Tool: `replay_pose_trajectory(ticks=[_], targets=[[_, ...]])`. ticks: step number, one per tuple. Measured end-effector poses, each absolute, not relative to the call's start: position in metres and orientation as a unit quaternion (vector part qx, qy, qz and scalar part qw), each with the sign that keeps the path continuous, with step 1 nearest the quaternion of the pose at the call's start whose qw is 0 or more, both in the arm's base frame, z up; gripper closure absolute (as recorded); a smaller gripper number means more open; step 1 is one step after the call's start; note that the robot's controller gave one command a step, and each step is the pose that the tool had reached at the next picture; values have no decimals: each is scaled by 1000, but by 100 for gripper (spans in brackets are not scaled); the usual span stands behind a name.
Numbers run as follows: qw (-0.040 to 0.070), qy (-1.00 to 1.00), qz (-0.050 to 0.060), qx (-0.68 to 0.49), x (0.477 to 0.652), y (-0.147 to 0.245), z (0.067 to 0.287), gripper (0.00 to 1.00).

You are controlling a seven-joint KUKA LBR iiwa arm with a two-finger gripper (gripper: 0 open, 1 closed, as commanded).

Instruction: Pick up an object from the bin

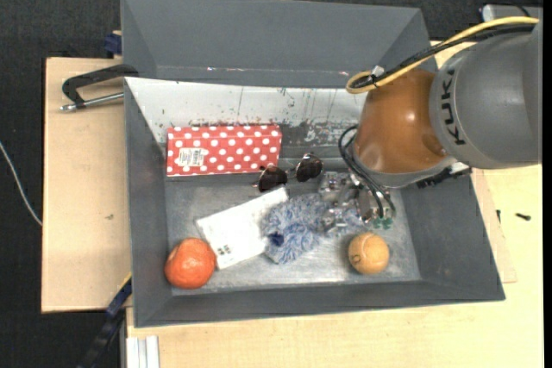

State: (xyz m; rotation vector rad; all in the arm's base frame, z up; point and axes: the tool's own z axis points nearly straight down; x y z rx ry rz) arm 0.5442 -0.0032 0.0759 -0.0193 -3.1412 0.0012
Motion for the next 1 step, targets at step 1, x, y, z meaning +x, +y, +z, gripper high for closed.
replay_pose_trajectory(ticks=[1], targets=[[0, -1000, 0, -6, 544, -3, 76, 100]])
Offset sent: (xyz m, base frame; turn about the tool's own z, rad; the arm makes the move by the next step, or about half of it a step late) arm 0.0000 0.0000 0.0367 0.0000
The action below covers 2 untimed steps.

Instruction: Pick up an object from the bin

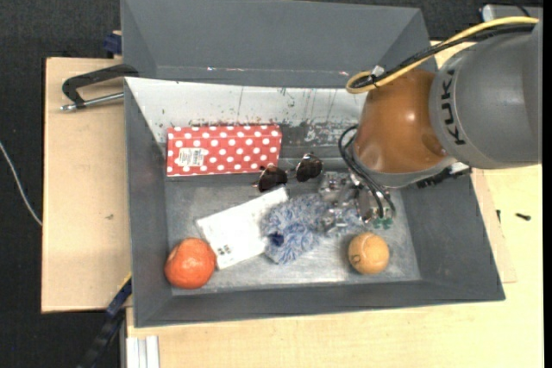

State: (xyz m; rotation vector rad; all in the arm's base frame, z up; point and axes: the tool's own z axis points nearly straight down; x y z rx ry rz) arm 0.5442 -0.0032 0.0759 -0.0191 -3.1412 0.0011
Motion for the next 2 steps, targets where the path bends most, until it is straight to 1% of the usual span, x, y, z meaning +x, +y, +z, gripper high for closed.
replay_pose_trajectory(ticks=[1, 2], targets=[[1, -1000, 0, -6, 543, -3, 79, 100], [4, -1000, 0, -6, 542, -3, 94, 100]])
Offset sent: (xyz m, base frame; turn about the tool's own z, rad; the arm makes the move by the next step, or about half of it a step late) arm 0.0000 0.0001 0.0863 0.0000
